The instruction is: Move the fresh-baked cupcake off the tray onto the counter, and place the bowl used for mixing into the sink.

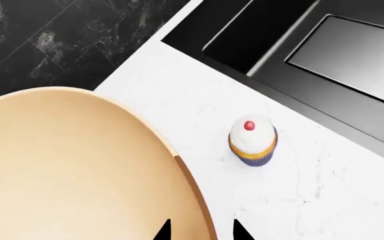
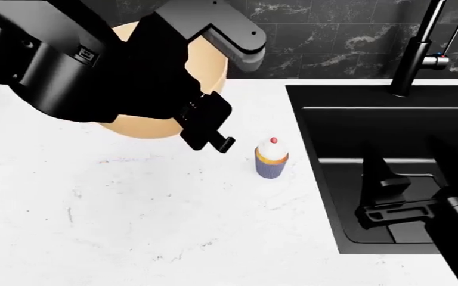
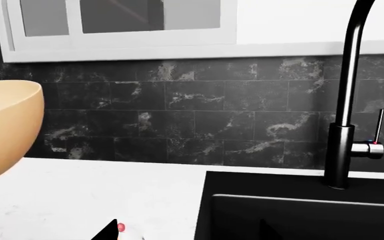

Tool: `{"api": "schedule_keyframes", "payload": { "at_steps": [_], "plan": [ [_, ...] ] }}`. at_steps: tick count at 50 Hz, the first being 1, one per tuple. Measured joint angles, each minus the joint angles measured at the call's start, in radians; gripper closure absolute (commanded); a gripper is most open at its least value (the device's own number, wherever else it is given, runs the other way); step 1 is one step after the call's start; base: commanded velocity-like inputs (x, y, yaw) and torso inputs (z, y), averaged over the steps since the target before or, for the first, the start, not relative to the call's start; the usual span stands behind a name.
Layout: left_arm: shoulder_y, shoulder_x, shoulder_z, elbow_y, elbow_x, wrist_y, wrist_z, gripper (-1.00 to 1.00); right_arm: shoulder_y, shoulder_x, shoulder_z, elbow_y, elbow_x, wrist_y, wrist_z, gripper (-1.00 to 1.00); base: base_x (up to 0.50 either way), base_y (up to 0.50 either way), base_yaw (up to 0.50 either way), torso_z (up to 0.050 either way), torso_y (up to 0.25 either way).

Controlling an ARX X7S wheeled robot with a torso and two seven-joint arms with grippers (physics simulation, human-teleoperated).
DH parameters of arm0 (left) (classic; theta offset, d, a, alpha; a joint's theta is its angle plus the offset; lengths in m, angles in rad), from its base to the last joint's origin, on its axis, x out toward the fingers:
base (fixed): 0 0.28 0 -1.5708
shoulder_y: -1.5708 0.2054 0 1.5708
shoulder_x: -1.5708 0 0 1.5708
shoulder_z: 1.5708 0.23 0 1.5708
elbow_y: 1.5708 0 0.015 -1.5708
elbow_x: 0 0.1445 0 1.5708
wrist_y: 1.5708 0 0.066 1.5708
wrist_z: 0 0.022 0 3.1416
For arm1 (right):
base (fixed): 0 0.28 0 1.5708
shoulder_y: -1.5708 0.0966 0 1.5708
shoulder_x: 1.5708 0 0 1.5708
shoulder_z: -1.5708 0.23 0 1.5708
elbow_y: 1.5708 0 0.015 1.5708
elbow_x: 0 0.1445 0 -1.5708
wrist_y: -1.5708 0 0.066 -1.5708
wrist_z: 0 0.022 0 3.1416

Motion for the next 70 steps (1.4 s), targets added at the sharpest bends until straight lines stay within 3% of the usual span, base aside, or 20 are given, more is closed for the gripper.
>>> {"api": "schedule_keyframes", "payload": {
  "at_steps": [18, 70],
  "plan": [
    [-0.061, 0.033, 0.030, -0.023, 0.112, 0.018, 0.136, 1.00, -0.014, 0.001, 0.016, 0.005, 0.005, -0.005, -0.001, -1.00, 0.00, -0.31, 0.00, 0.000, 0.000],
    [-0.057, 0.045, 0.088, -0.014, 0.187, 0.094, 0.247, 1.00, -0.030, -0.016, 0.014, 0.015, -0.018, -0.007, -0.011, -1.00, 0.00, -0.31, 0.00, 0.000, 0.000]
  ]
}}
